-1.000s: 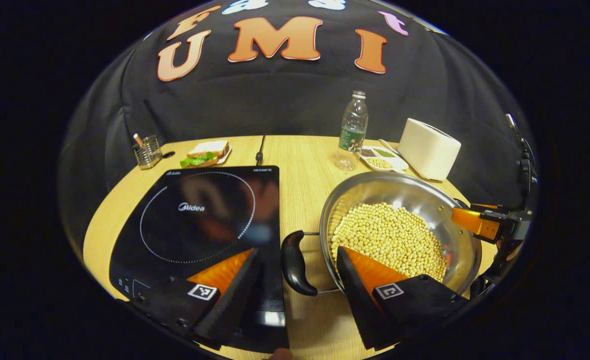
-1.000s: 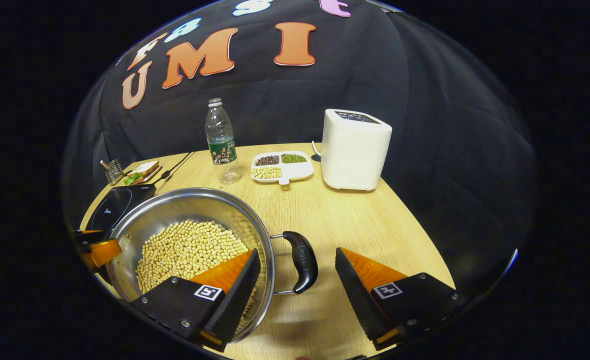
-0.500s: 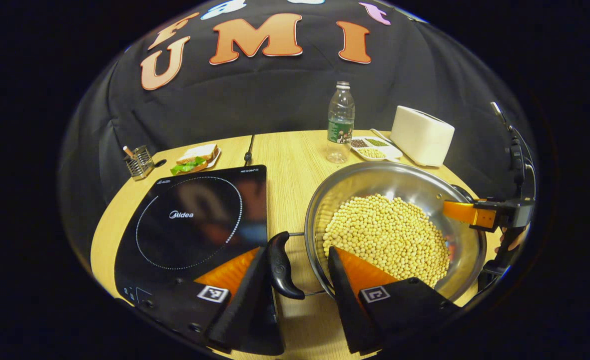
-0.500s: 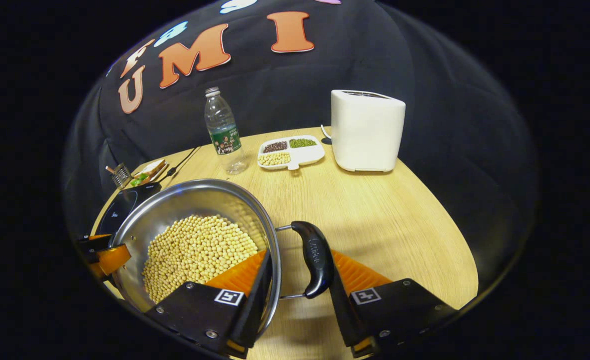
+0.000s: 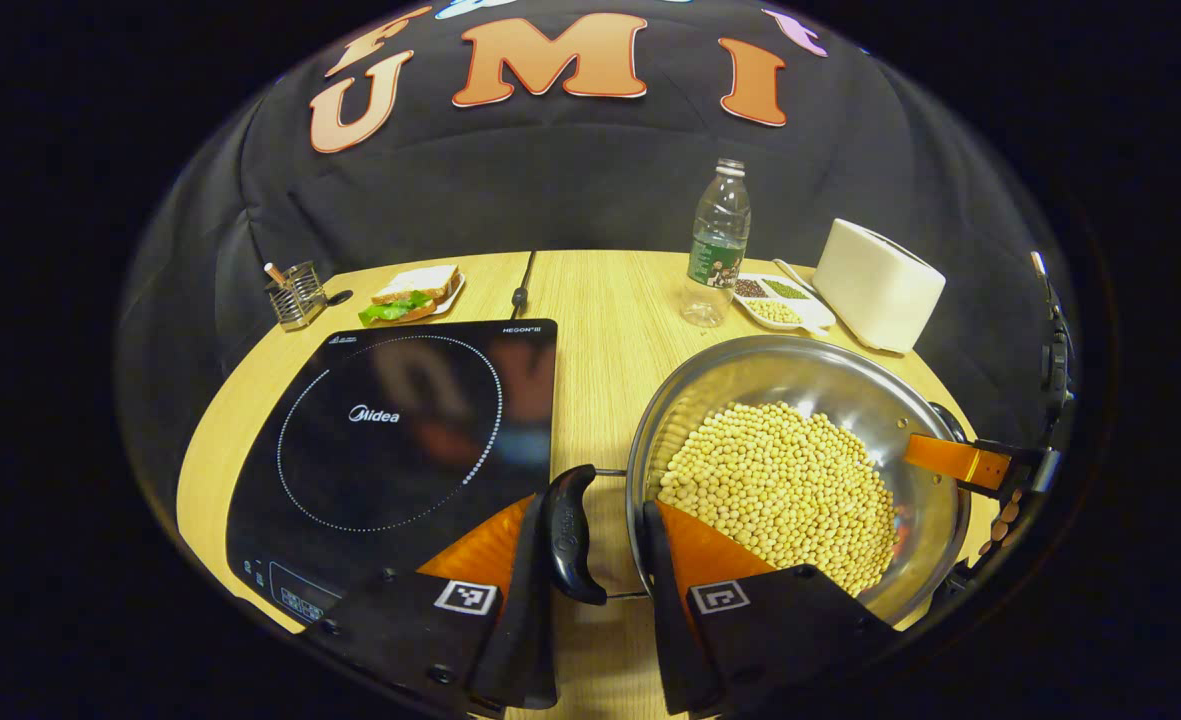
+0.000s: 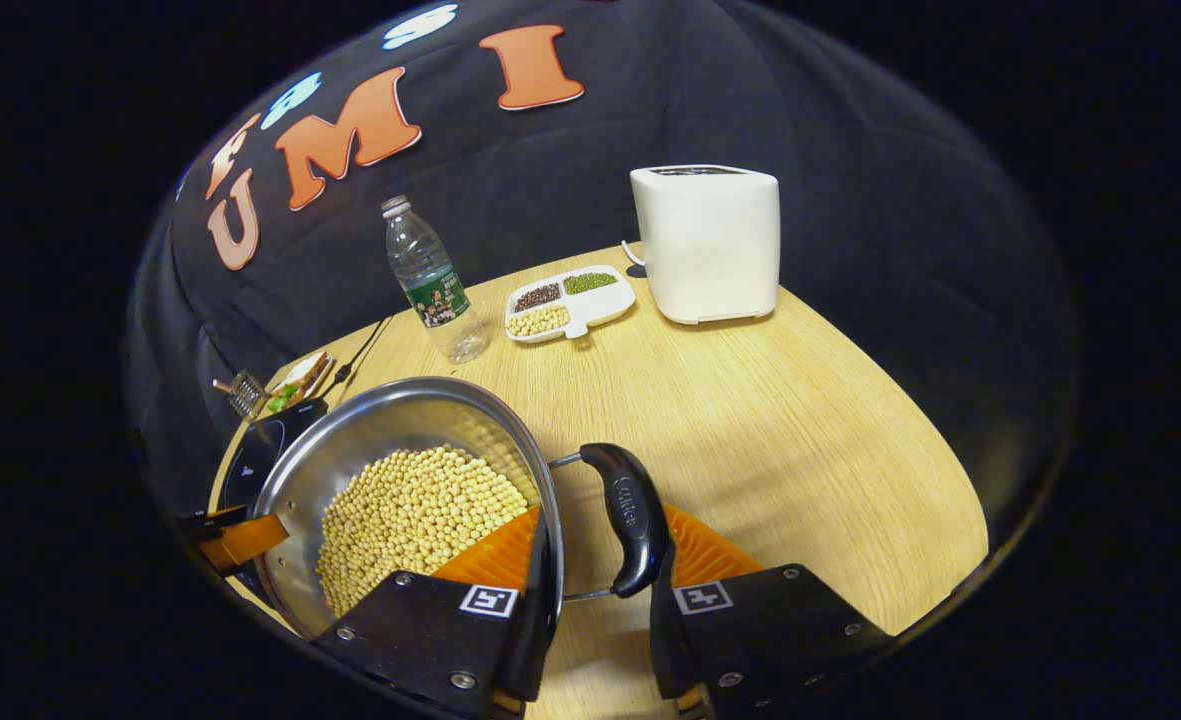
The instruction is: First push the handle of the pot to place it horizontally, then grasp the pot with both hands and set it on the induction cooktop.
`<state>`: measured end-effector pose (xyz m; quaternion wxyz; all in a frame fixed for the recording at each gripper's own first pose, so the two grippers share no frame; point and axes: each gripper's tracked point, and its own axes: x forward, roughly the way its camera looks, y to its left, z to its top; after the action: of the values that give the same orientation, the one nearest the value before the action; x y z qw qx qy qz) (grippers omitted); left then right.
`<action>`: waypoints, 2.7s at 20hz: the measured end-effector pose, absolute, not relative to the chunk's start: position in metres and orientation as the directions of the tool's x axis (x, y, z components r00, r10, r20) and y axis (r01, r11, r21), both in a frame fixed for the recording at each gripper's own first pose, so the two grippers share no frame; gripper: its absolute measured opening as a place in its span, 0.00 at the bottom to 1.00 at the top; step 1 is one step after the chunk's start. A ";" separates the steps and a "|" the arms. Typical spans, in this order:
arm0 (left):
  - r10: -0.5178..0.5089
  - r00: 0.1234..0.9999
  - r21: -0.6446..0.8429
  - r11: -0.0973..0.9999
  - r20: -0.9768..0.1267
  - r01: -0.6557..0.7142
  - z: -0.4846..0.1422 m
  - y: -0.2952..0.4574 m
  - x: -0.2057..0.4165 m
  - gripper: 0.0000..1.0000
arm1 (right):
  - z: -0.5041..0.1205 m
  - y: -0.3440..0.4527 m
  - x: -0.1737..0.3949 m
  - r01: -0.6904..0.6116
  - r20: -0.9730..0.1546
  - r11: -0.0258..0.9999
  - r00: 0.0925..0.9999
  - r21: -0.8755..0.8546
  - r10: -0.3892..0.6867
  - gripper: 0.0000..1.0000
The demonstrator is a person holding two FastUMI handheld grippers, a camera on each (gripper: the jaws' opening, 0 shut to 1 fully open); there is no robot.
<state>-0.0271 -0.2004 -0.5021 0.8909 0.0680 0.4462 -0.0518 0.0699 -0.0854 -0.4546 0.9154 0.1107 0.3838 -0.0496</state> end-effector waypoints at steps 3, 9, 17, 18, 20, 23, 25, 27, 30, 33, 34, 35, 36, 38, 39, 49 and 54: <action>-0.041 0.603 0.061 0.987 -0.797 0.149 -0.493 -0.200 -0.025 0.56 | -0.446 -0.082 0.073 0.188 -0.704 0.966 0.710 0.177 -0.009 0.42; -0.069 0.630 0.045 0.985 -0.774 0.164 -0.458 -0.193 -0.008 0.53 | -0.407 -0.072 0.075 0.206 -0.668 0.958 0.744 0.201 -0.020 0.42; -0.075 0.661 0.049 0.985 -0.746 0.167 -0.407 -0.166 0.010 0.53 | -0.355 -0.036 0.085 0.183 -0.631 0.961 0.776 0.208 -0.011 0.41; -0.073 0.661 0.048 0.985 -0.747 0.164 -0.403 -0.161 0.011 0.56 | -0.350 -0.032 0.085 0.177 -0.629 0.962 0.777 0.206 -0.009 0.41; -0.068 0.664 0.049 0.987 -0.744 0.155 -0.395 -0.151 0.013 0.56 | -0.341 -0.020 0.086 0.169 -0.630 0.963 0.777 0.208 0.000 0.41; -0.055 0.677 0.057 0.988 -0.734 0.142 -0.386 -0.128 0.019 0.59 | -0.333 0.000 0.094 0.152 -0.624 0.964 0.781 0.220 0.019 0.41; -0.043 0.678 0.059 0.990 -0.734 0.126 -0.382 -0.112 0.021 0.59 | -0.329 0.016 0.098 0.137 -0.624 0.966 0.781 0.218 0.030 0.41; -0.031 0.675 0.057 0.992 -0.737 0.108 -0.377 -0.094 0.021 0.56 | -0.327 0.034 0.102 0.118 -0.624 0.968 0.780 0.221 0.047 0.41; -0.001 0.684 0.076 0.994 -0.730 0.082 -0.366 -0.062 0.026 0.56 | -0.326 0.063 0.108 0.094 -0.622 0.967 0.780 0.238 0.078 0.41; 0.023 0.691 0.093 0.994 -0.723 0.063 -0.355 -0.033 0.031 0.56 | -0.325 0.093 0.113 0.074 -0.619 0.961 0.778 0.266 0.112 0.41; 0.031 0.691 0.096 0.994 -0.722 0.056 -0.354 -0.023 0.033 0.56 | -0.325 0.102 0.115 0.065 -0.617 0.960 0.778 0.271 0.121 0.41; 0.038 0.691 0.100 0.994 -0.722 0.049 -0.352 -0.014 0.035 0.58 | -0.326 0.109 0.118 0.059 -0.617 0.960 0.776 0.274 0.129 0.41; 0.045 0.690 0.104 0.994 -0.723 0.044 -0.351 -0.006 0.035 0.53 | -0.327 0.117 0.118 0.052 -0.618 0.959 0.774 0.279 0.138 0.41; 0.061 0.691 0.114 0.993 -0.721 0.031 -0.347 0.010 0.037 0.56 | -0.331 0.134 0.121 0.040 -0.624 0.955 0.765 0.293 0.159 0.41; 0.070 0.691 0.119 0.993 -0.720 0.023 -0.347 0.019 0.036 0.53 | -0.333 0.141 0.122 0.034 -0.629 0.953 0.759 0.300 0.171 0.41; 0.110 0.665 0.130 0.991 -0.739 -0.019 -0.346 0.051 0.037 0.59 | -0.355 0.192 0.133 0.005 -0.647 0.950 0.733 0.313 0.210 0.41; 0.117 0.641 0.124 0.992 -0.759 -0.035 -0.345 0.051 0.034 0.56 | -0.374 0.203 0.137 0.000 -0.663 0.953 0.718 0.302 0.210 0.41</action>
<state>0.0342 0.0510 -0.3450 0.9045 0.0487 0.4217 0.0420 0.1370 0.2026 -0.3740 0.9160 0.1415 0.3710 0.0573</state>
